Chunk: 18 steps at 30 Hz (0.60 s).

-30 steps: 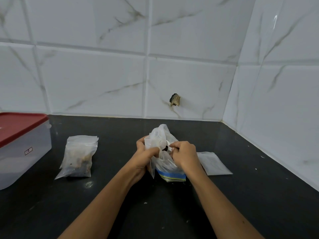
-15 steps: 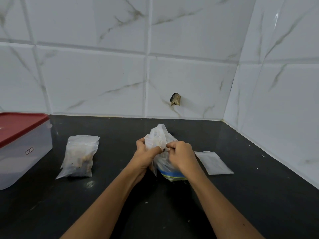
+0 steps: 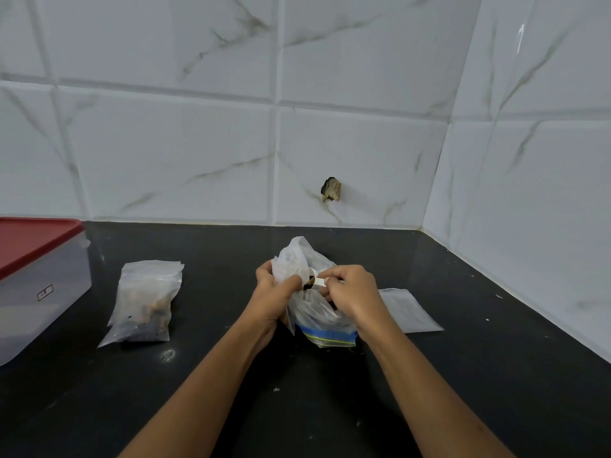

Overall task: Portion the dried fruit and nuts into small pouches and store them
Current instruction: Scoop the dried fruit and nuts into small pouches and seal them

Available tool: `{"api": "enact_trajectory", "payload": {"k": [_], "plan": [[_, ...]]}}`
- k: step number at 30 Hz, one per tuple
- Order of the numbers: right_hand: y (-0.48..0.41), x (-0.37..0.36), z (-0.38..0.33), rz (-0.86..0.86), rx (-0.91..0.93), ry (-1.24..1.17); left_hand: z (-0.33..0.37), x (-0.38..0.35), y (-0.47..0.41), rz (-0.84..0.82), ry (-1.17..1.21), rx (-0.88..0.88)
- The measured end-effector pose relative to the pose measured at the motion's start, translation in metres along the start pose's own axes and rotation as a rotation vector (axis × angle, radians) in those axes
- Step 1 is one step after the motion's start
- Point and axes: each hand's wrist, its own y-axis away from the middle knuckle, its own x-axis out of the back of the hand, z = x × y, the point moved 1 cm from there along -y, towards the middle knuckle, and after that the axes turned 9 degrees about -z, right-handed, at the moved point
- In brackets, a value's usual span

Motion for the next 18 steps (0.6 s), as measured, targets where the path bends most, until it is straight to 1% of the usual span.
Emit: {"api": "enact_trajectory", "payload": {"k": [4,9,11,15,18], "plan": [[0.002,-0.002,-0.004,0.008,0.039,0.129,0.000,-0.001,-0.001,0.007,0.019,-0.009],[0.001,-0.012,-0.003,-0.072,0.037,0.168,0.000,-0.001,-0.001,-0.037,-0.035,0.018],[-0.003,-0.012,0.000,-0.080,-0.015,0.078,0.000,0.000,0.000,-0.042,-0.047,0.029],[-0.005,0.000,0.004,-0.084,-0.189,-0.312,0.001,0.001,0.000,-0.049,0.009,0.045],[-0.005,0.006,0.004,-0.071,-0.262,-0.381,0.001,0.000,-0.001,-0.046,-0.020,0.045]]}}
